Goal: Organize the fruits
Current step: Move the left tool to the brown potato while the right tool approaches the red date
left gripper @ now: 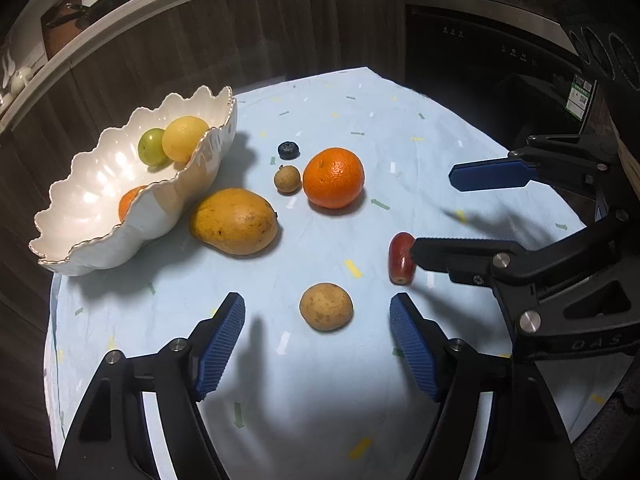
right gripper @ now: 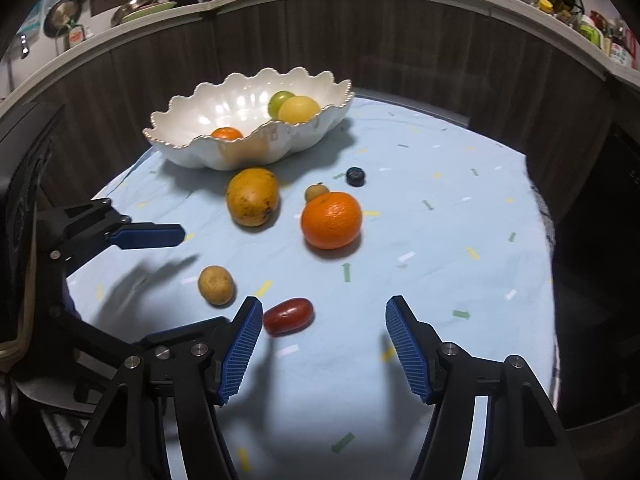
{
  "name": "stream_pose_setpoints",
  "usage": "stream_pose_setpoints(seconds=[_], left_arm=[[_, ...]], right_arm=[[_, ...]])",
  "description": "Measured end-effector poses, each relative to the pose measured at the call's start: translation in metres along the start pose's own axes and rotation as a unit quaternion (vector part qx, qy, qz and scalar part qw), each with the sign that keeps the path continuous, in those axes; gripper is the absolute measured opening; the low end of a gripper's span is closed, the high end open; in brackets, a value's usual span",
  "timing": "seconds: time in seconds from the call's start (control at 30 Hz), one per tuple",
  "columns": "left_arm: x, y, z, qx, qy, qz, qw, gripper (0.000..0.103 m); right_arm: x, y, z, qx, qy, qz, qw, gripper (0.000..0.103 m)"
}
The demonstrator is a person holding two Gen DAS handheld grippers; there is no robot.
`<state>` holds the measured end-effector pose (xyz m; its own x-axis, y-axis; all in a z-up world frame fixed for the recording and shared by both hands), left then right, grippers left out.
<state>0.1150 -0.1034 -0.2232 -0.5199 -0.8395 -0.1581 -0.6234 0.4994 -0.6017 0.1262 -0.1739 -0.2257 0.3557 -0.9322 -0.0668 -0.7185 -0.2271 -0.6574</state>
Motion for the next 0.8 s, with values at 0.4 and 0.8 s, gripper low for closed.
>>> stream_pose_setpoints(seconds=[0.4,0.8], left_arm=[[-0.002,0.004,0.011,-0.005,0.007,-0.006,0.9999,0.060],[0.000,0.003,0.012,0.006,0.021,-0.006,0.9997,0.044]], right_arm=[[-0.011,0.001,0.014,-0.016,-0.038,-0.020,0.999,0.053],[-0.012,0.001,0.030,-0.030,-0.059,-0.008,0.998,0.040]])
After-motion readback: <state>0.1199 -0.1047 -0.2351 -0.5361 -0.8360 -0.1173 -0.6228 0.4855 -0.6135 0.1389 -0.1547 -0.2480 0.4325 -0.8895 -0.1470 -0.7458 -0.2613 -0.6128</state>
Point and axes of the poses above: each gripper's, at about its wrist camera, not at the fingertips, and z roughly the way its jaws point, x to its right, y to its underside, the point moved 7 cm from there along z, roughly the way its jaws point, and after that the axes turned 6 degrees about z, right-handed, at the moved point
